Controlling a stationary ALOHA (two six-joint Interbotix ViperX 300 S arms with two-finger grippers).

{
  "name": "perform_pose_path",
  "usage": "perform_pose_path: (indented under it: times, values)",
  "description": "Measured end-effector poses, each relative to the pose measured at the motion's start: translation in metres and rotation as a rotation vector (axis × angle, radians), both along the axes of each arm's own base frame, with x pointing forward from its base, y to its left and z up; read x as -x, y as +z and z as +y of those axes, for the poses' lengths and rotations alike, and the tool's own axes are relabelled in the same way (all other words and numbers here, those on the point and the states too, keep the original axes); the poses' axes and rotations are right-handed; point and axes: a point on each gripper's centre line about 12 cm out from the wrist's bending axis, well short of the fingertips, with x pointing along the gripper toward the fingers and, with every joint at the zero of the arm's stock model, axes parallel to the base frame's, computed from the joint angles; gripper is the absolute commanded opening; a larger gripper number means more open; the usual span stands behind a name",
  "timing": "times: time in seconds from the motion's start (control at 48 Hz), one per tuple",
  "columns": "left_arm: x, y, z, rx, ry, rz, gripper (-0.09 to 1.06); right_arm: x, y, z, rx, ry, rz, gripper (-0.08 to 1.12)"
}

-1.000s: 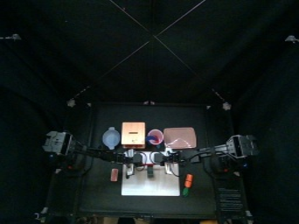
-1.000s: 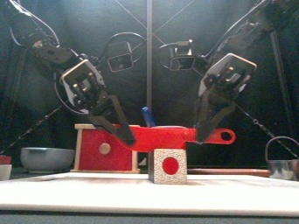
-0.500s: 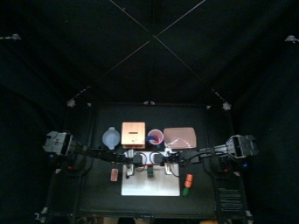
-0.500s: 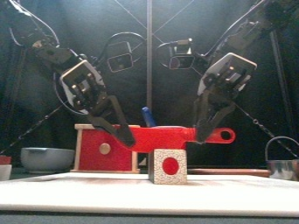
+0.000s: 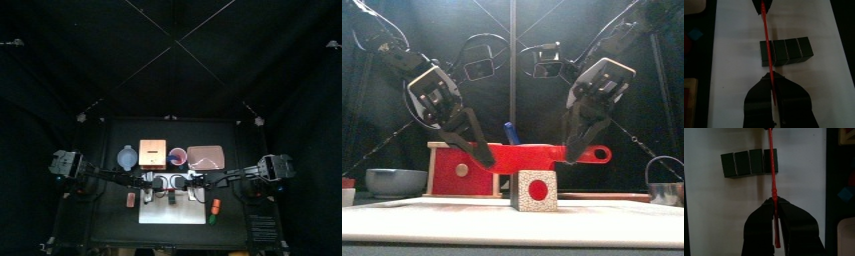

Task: Cut the sushi into 4 pieces with the knife
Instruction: Cut the sushi into 4 pieces

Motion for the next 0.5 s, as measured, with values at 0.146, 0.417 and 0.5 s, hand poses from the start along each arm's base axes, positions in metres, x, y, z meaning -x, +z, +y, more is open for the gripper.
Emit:
perform_pose_path:
  times: [0.146, 0.417, 0.5]
  values:
    - [0.0, 0.0, -0.001, -0.001, -0.004, 0.0, 0.28, -0.001, 0.0, 0.002, 0.003, 0.008, 0.004, 0.26]
    - [-0.001, 0.01, -0.002, -0.016, -0.027, -0.022, 0.28, -0.004, 0.002, 0.002, 0.009, 0.01, 0.03, 0.26]
    - [-0.001, 0.012, -0.004, -0.019, -0.036, -0.026, 0.28, -0.004, 0.003, 0.003, 0.008, 0.012, 0.032, 0.26]
